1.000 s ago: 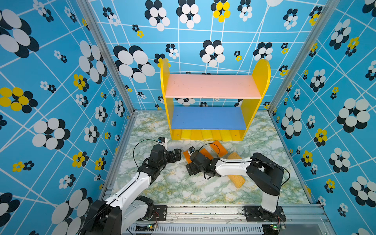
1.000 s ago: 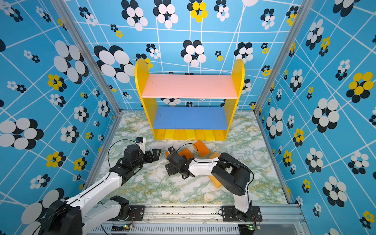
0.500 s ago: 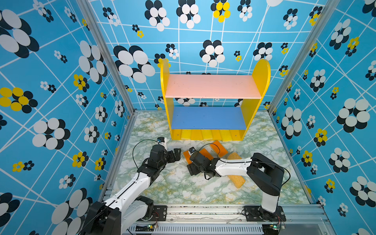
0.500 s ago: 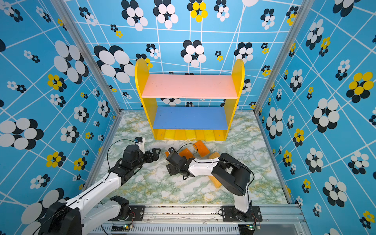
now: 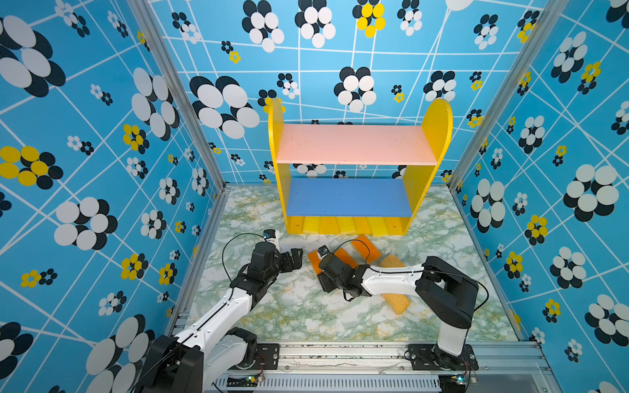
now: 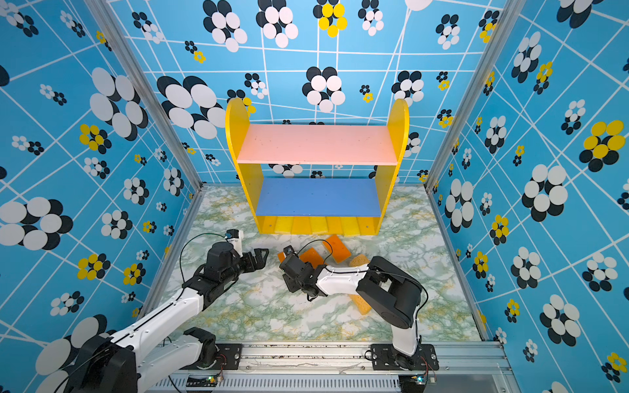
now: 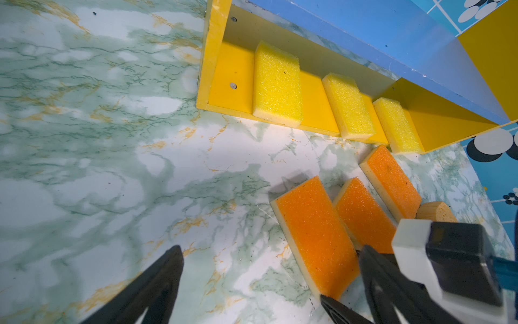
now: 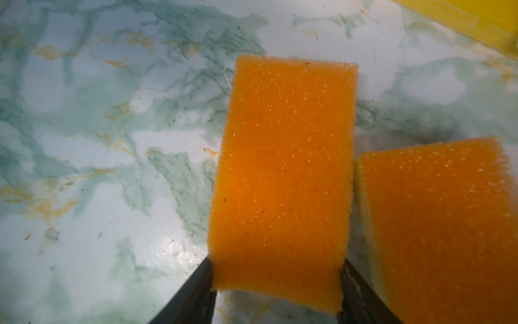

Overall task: Arrange cleaning sponges on a shelf
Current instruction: Pick up the cleaning sponge at the center of the table.

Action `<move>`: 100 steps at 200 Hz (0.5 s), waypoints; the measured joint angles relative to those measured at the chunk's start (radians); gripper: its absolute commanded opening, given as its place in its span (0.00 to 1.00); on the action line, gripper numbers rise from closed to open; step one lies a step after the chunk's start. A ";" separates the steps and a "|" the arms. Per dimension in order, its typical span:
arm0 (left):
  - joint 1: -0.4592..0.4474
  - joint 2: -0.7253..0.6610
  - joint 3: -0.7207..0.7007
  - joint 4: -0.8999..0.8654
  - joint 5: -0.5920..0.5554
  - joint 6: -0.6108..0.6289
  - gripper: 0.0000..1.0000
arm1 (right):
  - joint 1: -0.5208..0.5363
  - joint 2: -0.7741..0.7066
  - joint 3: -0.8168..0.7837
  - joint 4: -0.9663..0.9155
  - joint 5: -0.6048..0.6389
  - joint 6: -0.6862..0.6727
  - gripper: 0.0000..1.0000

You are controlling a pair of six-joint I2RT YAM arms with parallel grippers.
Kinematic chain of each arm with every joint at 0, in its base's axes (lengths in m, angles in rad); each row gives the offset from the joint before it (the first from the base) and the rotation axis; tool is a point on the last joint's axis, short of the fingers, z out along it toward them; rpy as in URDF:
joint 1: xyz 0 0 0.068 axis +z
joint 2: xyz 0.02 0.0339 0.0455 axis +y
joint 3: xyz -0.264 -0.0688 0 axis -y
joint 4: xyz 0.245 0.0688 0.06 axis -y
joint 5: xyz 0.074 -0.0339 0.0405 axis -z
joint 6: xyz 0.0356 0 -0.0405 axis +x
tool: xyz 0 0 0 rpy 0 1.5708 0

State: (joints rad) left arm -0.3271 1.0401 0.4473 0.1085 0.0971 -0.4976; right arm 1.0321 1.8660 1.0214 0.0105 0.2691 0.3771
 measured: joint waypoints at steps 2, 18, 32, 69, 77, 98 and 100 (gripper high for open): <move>0.000 0.000 0.000 0.000 0.000 0.000 0.99 | 0.000 -0.001 0.000 0.000 0.000 0.000 0.60; 0.000 0.000 0.000 0.000 0.000 0.000 0.99 | 0.000 -0.015 -0.001 0.000 0.000 0.000 0.60; 0.000 0.000 0.000 0.000 0.000 0.000 0.99 | 0.000 -0.032 -0.002 0.000 0.000 -0.001 0.59; 0.000 0.008 0.000 0.000 0.000 0.000 0.99 | 0.000 -0.078 -0.002 -0.005 0.010 -0.016 0.59; 0.000 0.009 0.000 0.000 0.000 0.000 0.99 | 0.000 -0.092 -0.002 -0.008 0.014 -0.021 0.59; 0.000 0.009 0.000 0.000 -0.001 0.000 0.99 | 0.000 -0.145 -0.028 -0.008 0.024 -0.028 0.62; 0.000 0.009 0.000 0.000 -0.001 0.000 0.99 | 0.000 -0.151 -0.032 -0.007 0.025 -0.030 0.62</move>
State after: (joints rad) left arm -0.3271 1.0492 0.4473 0.1081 0.0959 -0.4973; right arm 1.0317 1.7153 0.9897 0.0032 0.2943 0.3470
